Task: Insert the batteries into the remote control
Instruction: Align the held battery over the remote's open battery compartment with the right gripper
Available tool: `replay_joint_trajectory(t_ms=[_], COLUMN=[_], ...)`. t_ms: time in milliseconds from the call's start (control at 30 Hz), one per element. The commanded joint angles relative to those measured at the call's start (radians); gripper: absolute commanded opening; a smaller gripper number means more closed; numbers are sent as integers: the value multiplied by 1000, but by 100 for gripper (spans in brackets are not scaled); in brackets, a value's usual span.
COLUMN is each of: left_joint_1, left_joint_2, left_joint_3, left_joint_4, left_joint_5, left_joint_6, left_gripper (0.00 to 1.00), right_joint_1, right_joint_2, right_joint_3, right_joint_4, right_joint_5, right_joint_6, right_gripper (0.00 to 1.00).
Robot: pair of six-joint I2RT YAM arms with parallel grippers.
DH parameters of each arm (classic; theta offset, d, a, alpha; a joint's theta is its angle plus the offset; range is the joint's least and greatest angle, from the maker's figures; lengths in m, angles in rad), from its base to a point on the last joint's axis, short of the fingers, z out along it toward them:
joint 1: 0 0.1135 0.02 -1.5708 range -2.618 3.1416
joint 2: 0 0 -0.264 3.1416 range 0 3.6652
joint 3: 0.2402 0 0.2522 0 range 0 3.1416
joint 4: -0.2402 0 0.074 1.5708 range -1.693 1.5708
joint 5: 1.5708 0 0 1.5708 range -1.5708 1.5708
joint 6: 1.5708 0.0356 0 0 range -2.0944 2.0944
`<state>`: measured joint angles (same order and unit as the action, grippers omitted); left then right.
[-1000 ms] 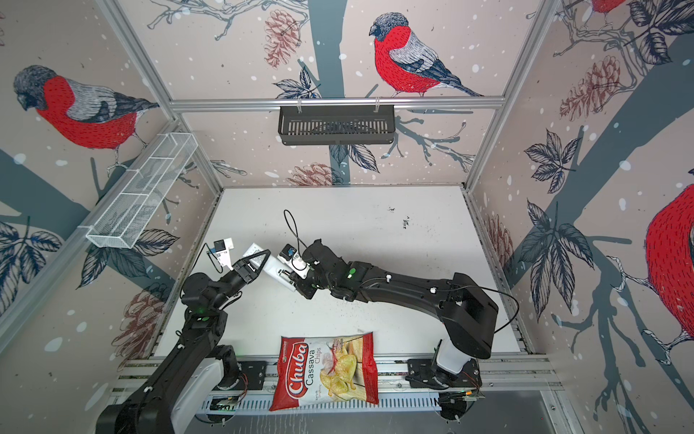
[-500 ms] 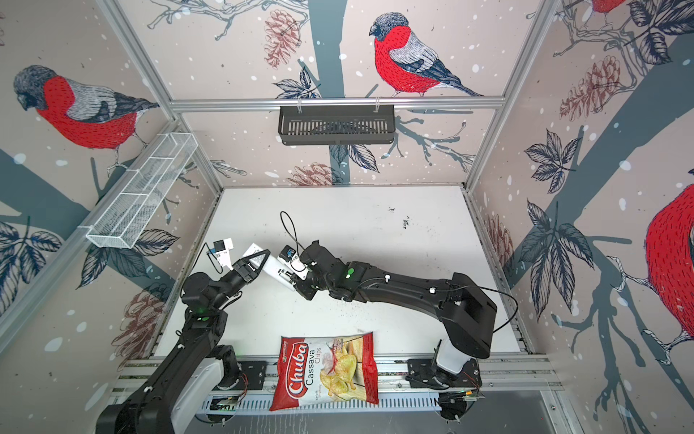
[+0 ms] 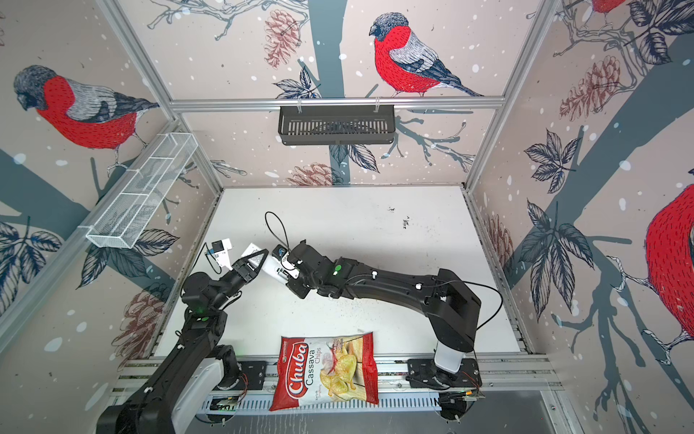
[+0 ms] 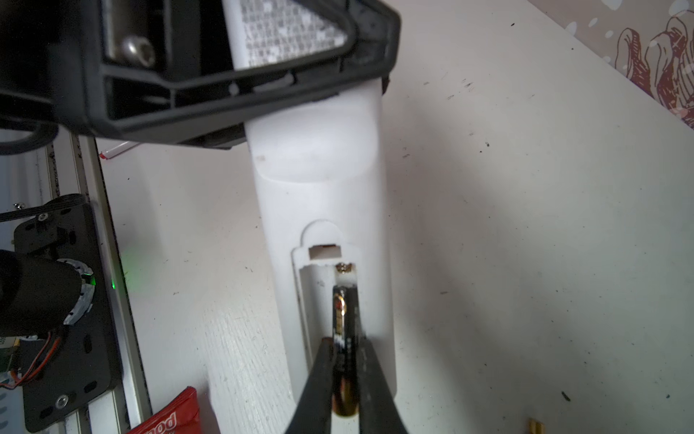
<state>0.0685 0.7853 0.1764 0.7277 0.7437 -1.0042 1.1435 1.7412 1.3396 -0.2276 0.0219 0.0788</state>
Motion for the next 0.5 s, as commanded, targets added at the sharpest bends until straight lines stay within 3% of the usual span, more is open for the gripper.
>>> replay_joint_trajectory(t_ms=[0, 467], left_joint_1=[-1, -1], left_joint_2=[-5, -8], left_joint_3=[8, 9], left_joint_4=[43, 45], left_joint_5=[48, 52], left_joint_6=[-17, -20], left_gripper=[0, 0], right_joint_1=[0, 5], right_joint_2=[14, 47], right_joint_3=[23, 80], right_joint_4=[-43, -57], right_joint_5=[75, 135], right_joint_6=[32, 44], right_gripper=[11, 10])
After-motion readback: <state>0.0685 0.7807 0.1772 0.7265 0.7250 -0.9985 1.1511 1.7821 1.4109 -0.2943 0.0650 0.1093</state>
